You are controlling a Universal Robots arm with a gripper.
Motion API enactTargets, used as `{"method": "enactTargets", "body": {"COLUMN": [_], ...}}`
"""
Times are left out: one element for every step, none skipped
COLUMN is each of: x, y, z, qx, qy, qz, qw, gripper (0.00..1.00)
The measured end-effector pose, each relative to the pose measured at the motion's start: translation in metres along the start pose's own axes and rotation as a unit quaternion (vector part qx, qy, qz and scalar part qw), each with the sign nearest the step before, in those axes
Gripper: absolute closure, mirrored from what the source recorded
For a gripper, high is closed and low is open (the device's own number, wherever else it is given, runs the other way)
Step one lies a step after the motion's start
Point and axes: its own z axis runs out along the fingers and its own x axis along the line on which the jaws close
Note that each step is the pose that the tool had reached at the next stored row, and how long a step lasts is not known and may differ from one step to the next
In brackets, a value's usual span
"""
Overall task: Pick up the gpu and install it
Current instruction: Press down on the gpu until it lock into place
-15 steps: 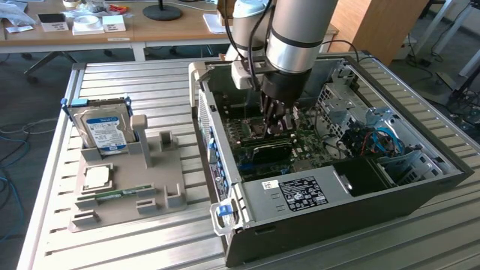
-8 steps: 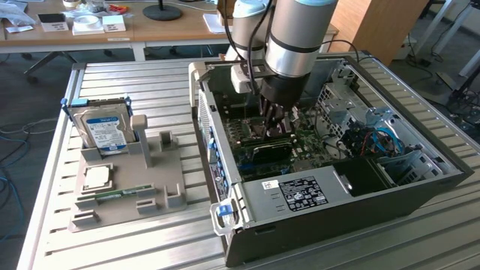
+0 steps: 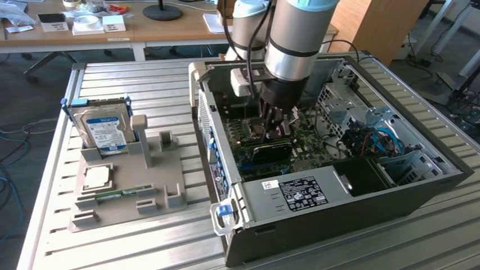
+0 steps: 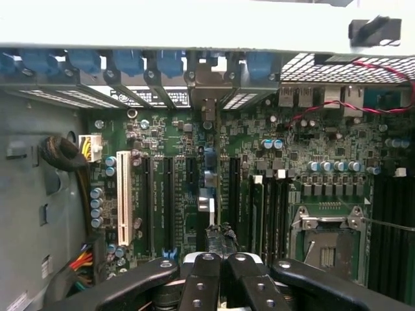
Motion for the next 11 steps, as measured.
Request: {"method": "enactTargets", "body": {"x": [0.0001, 0.0001, -0.0001, -0.0001, -0.0002, -0.0002, -0.0002, -0.0002, -0.0002, -0.0003, -0.0002], "y": [0.0000, 0.0000, 0.0000, -0.0001, -0.0001, -0.0001, -0.0001, -0.0001, -0.0001, -0.0001, -0.0001], "z": [0.0013, 0.0023, 0.0032, 0.0036, 0.0036, 0.0036, 0.0037, 0.0037, 0.0037, 0.0038, 0.0037], "qx": [0.0000, 0.0000, 0.0001, 0.0002, 0.0002, 0.0002, 0.0003, 0.0003, 0.0003, 0.0003, 0.0003], "qy": [0.0000, 0.0000, 0.0000, 0.0001, 0.0001, 0.0002, 0.0002, 0.0001, 0.0000, 0.0000, 0.0001], "qz": [0.000, 0.001, 0.003, 0.006, 0.008, 0.008, 0.008, 0.008, 0.008, 0.008, 0.008], "qw": [1.0000, 1.0000, 1.0000, 1.0000, 1.0000, 1.0000, 1.0000, 1.0000, 1.0000, 1.0000, 1.0000], "gripper": [0.89, 0.89, 0.89, 0.89, 0.89, 0.89, 0.89, 0.89, 0.89, 0.89, 0.89]}}
